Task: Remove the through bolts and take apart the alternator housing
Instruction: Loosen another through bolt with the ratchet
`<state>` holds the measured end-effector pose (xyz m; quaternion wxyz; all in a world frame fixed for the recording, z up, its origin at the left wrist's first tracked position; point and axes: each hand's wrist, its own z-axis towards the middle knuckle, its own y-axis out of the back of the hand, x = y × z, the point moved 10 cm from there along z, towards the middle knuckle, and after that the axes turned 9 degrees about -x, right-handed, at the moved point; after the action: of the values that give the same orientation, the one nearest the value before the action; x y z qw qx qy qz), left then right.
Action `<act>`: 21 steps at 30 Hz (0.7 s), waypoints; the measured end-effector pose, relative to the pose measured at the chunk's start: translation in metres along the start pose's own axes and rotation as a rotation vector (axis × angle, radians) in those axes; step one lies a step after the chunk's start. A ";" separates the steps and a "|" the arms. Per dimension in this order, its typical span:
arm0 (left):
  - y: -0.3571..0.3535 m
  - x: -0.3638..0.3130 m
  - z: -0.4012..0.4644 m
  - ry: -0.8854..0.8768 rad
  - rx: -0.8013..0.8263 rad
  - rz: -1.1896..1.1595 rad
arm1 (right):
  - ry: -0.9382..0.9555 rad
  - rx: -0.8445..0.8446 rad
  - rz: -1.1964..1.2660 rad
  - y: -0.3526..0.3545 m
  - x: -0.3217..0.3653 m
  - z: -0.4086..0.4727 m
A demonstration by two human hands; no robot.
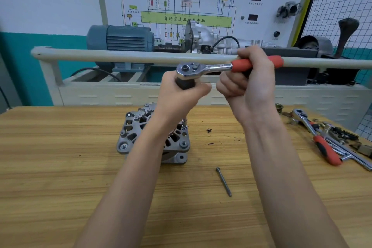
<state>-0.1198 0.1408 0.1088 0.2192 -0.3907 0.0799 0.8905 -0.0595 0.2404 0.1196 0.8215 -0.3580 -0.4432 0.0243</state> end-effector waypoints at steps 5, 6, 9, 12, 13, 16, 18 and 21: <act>-0.023 0.000 -0.013 0.028 0.304 0.044 | -0.173 0.198 -0.005 -0.007 -0.009 0.002; -0.022 -0.001 -0.010 0.021 0.257 0.029 | -0.171 0.163 0.012 -0.005 -0.009 0.003; -0.014 -0.002 -0.004 0.001 0.028 -0.012 | -0.097 -0.050 0.094 0.010 -0.007 0.005; 0.005 0.000 -0.006 -0.026 -0.303 -0.064 | 0.095 -0.263 0.130 0.023 -0.001 -0.004; 0.009 -0.001 -0.008 -0.040 -0.366 -0.073 | 0.141 -0.288 0.138 0.022 0.000 -0.007; 0.012 0.005 -0.004 0.016 -0.339 -0.100 | 0.154 -0.225 0.101 0.014 0.000 -0.008; 0.009 0.003 0.001 0.020 -0.169 -0.062 | 0.065 -0.099 0.058 0.005 -0.002 -0.003; -0.007 -0.002 -0.004 -0.043 0.193 0.032 | -0.118 0.149 0.013 -0.009 -0.009 0.000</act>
<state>-0.1126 0.1454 0.1074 0.2432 -0.3470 0.1666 0.8903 -0.0675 0.2302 0.1185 0.8182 -0.2967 -0.4852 0.0838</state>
